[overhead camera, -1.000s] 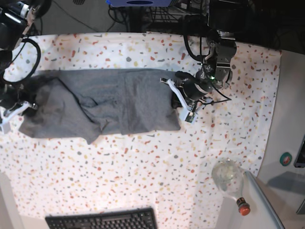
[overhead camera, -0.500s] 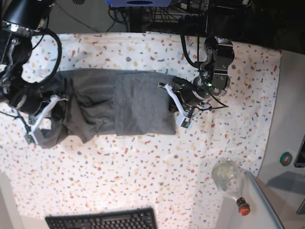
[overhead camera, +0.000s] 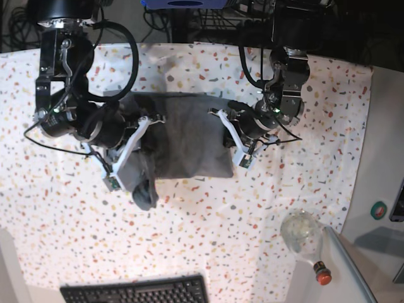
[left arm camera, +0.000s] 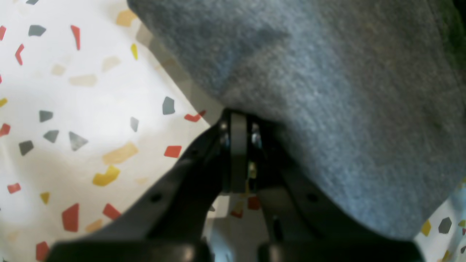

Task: Layout the t-shirt on the table in an organized manner, then fold the t-shirt properly
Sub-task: 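Grasp the other strip end with the right gripper and fold it toward the left gripper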

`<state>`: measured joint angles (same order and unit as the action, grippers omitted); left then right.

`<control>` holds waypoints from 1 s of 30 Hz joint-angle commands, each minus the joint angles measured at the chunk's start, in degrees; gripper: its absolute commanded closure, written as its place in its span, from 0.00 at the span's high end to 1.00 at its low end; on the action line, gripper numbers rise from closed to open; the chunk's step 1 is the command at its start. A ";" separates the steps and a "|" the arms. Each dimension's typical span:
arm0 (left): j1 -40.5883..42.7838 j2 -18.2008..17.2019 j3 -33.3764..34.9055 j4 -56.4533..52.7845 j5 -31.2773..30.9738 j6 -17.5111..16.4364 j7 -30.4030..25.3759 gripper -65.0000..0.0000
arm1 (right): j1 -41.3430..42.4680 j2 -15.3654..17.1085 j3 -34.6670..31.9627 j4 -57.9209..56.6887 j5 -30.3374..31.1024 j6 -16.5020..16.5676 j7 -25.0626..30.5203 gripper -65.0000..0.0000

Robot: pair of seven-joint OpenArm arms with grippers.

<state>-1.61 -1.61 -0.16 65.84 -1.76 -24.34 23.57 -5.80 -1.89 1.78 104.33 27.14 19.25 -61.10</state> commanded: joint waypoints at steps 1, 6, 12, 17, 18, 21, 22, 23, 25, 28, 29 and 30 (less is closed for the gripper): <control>-0.55 -0.02 0.12 0.75 -0.39 -0.23 -0.23 0.00 | 0.31 -0.79 -1.47 1.29 1.39 0.05 1.80 0.00; -0.55 -0.02 0.12 0.75 -0.31 -0.23 -0.23 0.00 | 0.04 -1.85 -6.66 -0.20 1.39 -2.85 4.79 0.00; -0.55 -0.02 0.12 0.75 -0.31 -0.23 -0.23 0.00 | 1.28 -1.93 -11.85 -5.56 1.39 -2.94 8.84 0.00; -0.55 -0.11 0.12 0.75 -0.31 -0.23 -0.23 0.00 | 3.12 -2.64 -12.37 -10.49 1.39 -3.03 11.83 0.00; -0.46 -0.11 0.12 0.75 -0.31 -0.23 -0.23 0.00 | 3.56 -2.90 -12.37 -11.19 1.39 -3.03 12.00 0.00; 0.33 -0.11 0.12 0.93 -0.31 -0.23 -0.23 0.00 | 4.97 -3.16 -12.37 -13.56 1.30 -3.82 12.71 0.00; 0.51 -0.11 0.12 1.01 -0.31 -0.23 -0.23 0.00 | 5.14 -3.16 -12.37 -14.27 1.30 -5.66 13.41 0.00; 0.60 -0.11 0.12 1.01 -0.31 -0.23 -0.23 0.00 | 5.23 -3.16 -12.37 -14.88 1.30 -7.33 14.46 0.00; 0.60 -0.11 0.12 0.93 -0.31 -0.23 -0.23 0.00 | 5.41 -3.16 -12.64 -15.32 1.30 -9.62 16.40 0.00; 0.68 -0.11 -0.14 1.01 -0.31 -0.23 -0.23 0.00 | 5.41 -2.72 -14.92 -15.59 1.30 -11.90 18.33 0.00; 0.86 -0.20 -0.50 1.19 -0.31 -0.23 -0.23 0.00 | 5.32 -2.64 -15.19 -15.67 1.30 -12.43 18.60 0.00; 1.12 -0.37 -0.58 1.45 -0.31 -0.23 -0.23 0.00 | 5.32 -2.20 -15.54 -15.67 1.30 -13.22 18.68 0.00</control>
<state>-0.43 -1.78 -0.67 66.46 -2.11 -24.36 22.94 -1.32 -4.01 -13.78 87.74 27.59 6.20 -43.66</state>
